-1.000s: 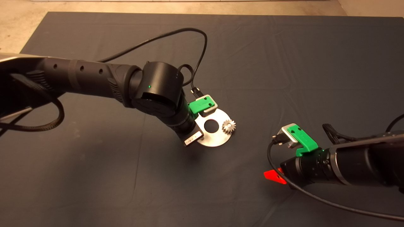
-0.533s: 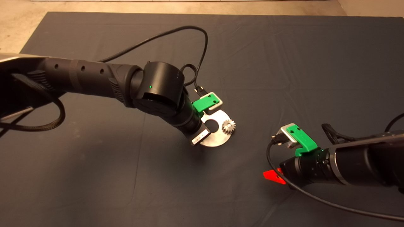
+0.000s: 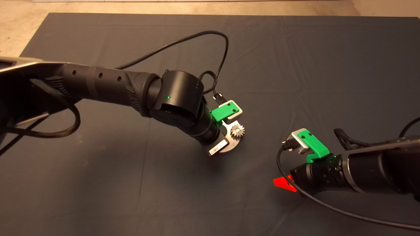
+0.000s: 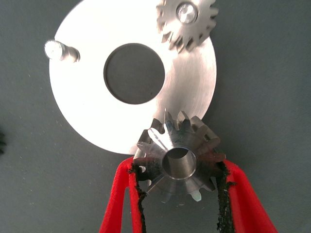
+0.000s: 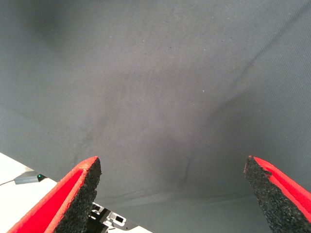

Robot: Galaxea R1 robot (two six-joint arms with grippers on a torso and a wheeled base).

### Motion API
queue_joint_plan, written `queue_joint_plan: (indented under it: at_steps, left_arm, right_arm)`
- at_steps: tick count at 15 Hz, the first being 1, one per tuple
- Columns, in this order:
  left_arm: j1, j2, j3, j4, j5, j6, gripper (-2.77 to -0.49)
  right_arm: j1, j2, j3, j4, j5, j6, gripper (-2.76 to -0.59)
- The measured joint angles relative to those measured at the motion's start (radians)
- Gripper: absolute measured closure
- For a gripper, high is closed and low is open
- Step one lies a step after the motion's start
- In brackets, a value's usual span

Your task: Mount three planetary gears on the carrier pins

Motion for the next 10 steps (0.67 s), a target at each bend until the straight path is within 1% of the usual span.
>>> queue_joint_plan:
  at_steps: [2, 3, 6, 8, 10]
  left_arm:
    - [0.025, 0.003, -0.001, 0.003, 0.001, 0.0, -0.6]
    - [0.032, 0.004, -0.001, 0.011, -0.001, 0.0, -0.6]
    - [0.045, 0.004, -0.002, 0.048, 0.002, 0.0, -0.6]
    - [0.053, 0.004, -0.002, 0.056, 0.003, 0.002, -0.6]
    - [0.053, 0.003, -0.003, 0.059, 0.005, 0.003, -0.6]
  right_arm:
    - [0.004, 0.005, 0.0, 0.001, 0.001, 0.0, -2.2]
    - [0.005, 0.006, 0.0, 0.001, 0.001, 0.0, -2.2]
    - [0.005, 0.011, 0.0, 0.004, 0.0, 0.0, -2.2]
    - [0.005, 0.019, 0.0, 0.006, 0.0, 0.0, -2.2]
    - [0.005, 0.02, 0.0, 0.007, 0.0, 0.0, -2.2]
